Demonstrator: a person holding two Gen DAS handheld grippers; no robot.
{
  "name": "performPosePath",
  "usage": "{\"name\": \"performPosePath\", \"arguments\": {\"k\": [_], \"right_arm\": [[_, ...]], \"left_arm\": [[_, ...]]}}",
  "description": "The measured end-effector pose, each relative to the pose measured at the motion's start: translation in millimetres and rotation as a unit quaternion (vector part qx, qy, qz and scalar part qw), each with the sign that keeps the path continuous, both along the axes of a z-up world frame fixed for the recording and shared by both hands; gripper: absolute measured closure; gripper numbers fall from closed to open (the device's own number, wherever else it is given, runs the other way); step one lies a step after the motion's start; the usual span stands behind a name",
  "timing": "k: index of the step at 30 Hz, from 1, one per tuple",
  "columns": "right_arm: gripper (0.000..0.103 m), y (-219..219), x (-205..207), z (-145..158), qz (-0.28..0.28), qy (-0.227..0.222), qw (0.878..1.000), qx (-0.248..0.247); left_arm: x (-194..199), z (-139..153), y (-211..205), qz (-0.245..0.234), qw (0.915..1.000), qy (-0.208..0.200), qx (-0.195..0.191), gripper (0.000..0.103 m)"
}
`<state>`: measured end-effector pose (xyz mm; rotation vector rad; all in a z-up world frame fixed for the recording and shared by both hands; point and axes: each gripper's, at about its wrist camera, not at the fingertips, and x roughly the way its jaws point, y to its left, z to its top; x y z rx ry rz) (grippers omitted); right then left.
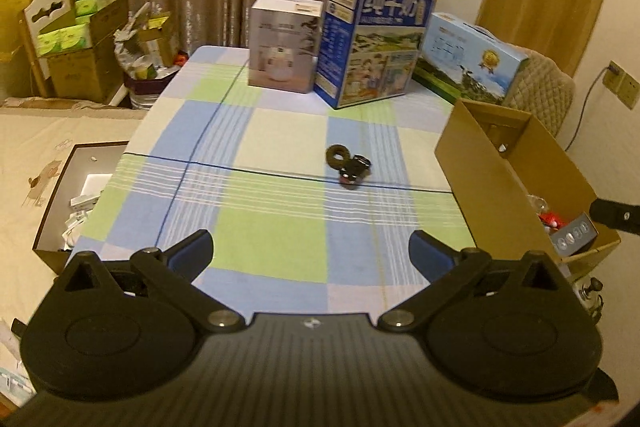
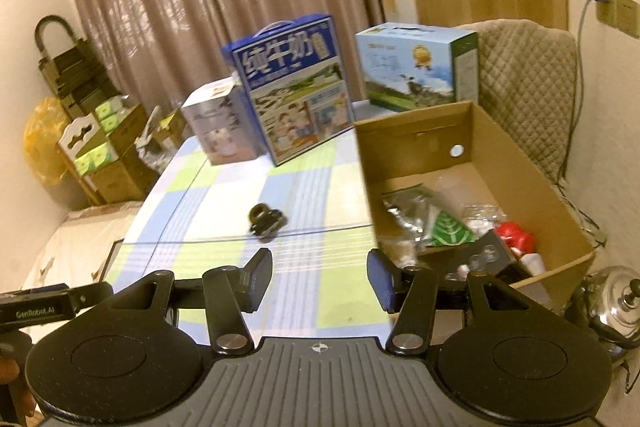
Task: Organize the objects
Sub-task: 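Withdraw both tools from the box back over the table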
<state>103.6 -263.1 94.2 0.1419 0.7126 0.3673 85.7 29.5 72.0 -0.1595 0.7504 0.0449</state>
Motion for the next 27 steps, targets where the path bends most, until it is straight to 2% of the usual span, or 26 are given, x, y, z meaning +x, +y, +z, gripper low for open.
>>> {"name": "performPosePath", "arguments": {"k": [15,27], "right_arm": [[0.053,41.7,3.0,-5.1,0.023,-0.007,1.000,-0.009],[0.053,80.6,49.4,-40.7,0.029,0.006,1.000,-0.010]], "left_arm": [[3.3,-2.5,33.7,0.022,0.9997,-0.004,-0.007,0.001],[55.6,-31.8,51.7,0.026,0.9996,0.005,0.011,0.001]]}}
